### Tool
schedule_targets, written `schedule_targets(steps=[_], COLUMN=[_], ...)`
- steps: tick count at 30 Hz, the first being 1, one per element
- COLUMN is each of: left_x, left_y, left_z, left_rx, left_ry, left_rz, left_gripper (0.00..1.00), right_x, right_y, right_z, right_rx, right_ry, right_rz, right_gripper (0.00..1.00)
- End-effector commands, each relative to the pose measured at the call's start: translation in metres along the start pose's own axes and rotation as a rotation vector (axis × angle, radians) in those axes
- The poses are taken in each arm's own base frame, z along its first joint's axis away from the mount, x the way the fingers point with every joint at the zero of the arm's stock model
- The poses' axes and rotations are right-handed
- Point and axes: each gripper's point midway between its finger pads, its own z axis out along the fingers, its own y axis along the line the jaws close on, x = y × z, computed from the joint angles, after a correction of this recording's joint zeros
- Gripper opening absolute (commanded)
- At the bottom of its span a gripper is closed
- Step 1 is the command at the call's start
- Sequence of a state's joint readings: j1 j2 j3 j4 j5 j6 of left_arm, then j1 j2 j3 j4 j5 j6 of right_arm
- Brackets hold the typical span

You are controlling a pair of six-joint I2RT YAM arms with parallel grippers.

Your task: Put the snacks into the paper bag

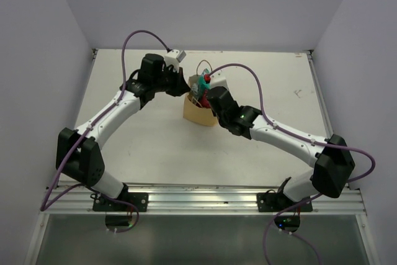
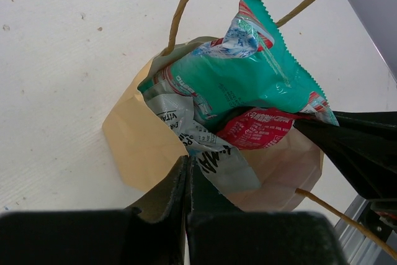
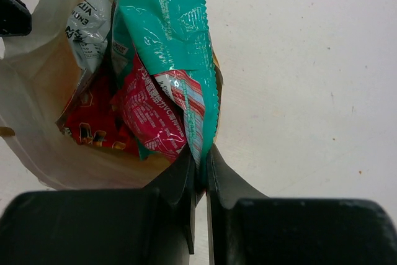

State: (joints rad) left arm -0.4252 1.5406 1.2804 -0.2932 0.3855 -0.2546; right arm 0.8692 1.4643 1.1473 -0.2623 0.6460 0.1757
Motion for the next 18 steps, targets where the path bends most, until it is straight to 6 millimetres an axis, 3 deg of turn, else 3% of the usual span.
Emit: schedule_targets(steps=[1,2,5,9,11,13,18], left_x=[-0.01,-0.007,-0.006,-0.004,-0.002,-0.001,0.007], left_y=[-0.011,-0.008,-0.008,-0.007,-0.005,-0.005,-0.002], left_z=[-0.002,-0.002,0.0,0.002,0.003,0.004,0.01], left_rx=[0.023,0.012,0.013,0.006,-0.001,0.001,-0.008], left_ry=[-0.03,-0.016,-0.013,-0.002,0.004,0.011,0.038], left_rz=[0.002,-0.004,-0.013,-0.016,-0.017,-0.013,-0.015], left_gripper=[0.0,0.03,0.3,0.45,0.45,0.39,0.02], right_x=[0.008,0.009,0.01,0.01,0.011,0.01,0.011], right_y=[-0.001,-0.001,0.0,0.001,0.001,0.002,0.003], right_z=[0.006,0.007,0.007,0.007,0.007,0.007,0.007], right_rx=[0.014,0.014,0.011,0.008,0.006,0.002,-0.006], right_ry=[0.021,0.024,0.029,0.03,0.031,0.03,0.032], right_rz=[0.003,0.002,-0.004,-0.005,-0.008,-0.007,-0.006], right_gripper=[0.02,0.02,0.02,0.02,0.02,0.02,0.01])
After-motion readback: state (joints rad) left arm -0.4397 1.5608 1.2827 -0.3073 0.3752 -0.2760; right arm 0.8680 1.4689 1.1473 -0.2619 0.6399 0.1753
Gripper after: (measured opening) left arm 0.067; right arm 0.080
